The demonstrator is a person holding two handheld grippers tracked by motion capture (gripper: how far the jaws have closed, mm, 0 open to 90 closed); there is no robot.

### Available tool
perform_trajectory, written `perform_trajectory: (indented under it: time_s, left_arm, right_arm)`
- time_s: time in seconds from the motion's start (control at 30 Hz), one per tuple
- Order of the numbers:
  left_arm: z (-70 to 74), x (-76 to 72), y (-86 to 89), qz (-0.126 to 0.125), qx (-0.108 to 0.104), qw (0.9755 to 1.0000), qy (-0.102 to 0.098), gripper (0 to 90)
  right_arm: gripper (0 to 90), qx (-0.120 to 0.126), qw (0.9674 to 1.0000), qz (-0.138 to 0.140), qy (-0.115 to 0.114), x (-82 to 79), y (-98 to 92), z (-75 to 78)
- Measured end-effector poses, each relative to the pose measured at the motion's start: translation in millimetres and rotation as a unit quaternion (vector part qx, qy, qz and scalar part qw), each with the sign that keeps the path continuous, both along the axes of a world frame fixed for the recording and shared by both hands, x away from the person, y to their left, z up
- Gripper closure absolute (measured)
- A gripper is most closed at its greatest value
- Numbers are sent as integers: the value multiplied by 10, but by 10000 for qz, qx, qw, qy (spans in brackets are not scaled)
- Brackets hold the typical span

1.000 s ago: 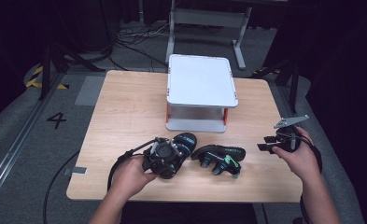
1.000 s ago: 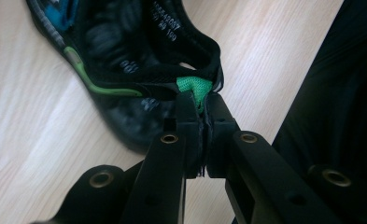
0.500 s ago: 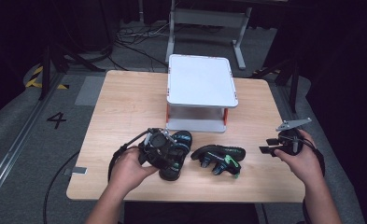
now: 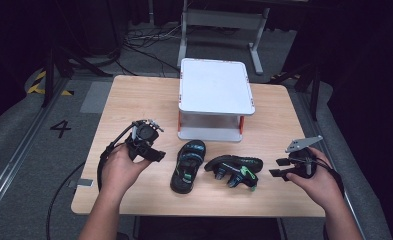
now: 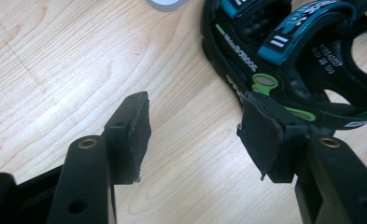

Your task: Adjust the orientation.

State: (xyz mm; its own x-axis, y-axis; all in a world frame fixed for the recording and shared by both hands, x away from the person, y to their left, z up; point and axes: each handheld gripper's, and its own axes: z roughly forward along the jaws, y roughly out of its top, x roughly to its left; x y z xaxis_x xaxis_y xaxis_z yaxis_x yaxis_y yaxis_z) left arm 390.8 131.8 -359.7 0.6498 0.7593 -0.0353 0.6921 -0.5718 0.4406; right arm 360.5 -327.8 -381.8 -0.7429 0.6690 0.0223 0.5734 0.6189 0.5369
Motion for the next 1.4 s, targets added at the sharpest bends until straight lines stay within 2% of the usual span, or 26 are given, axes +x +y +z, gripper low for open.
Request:
perform_trajectory:
  time_s: [0.07, 0.13, 0.33, 0.53, 0.73, 0.87, 0.93, 1.13, 1.4]
  left_arm:
    - [-20, 13, 14, 13, -30, 9999, 103, 425]
    - [-53, 19, 11, -40, 29, 9998, 207, 421]
    - [-129, 28, -49, -129, 122, 9993, 333, 421]
    - [-150, 32, -32, -101, 131, 9993, 347, 421]
    - [-172, 38, -10, -90, 126, 9992, 370, 421]
    - [-192, 31, -16, -87, 125, 9991, 387, 421]
    - [-207, 32, -15, -85, 155, 9990, 412, 421]
    - [-239, 13, -29, -109, 174, 9987, 465, 422]
    - [-252, -27, -32, -117, 181, 9987, 451, 422]
  right_arm:
    - [482, -21, 10000, 49, 30, -10, 34, -12]
    - [483, -65, 9998, 150, 88, -22, 83, -27]
    - [484, -220, 9984, 413, 326, -57, 225, -93]
    - [480, -451, 9947, 688, 621, -95, 360, -182]
    - [476, -613, 9923, 751, 771, -97, 455, -279]
    - [482, -716, 9892, 806, 996, -94, 522, -373]
    - [481, -834, 9876, 771, 1085, -76, 552, -419]
    - [482, -983, 9856, 537, 1267, -46, 625, -513]
    - [468, -1057, 9847, 184, 1372, -12, 715, -584]
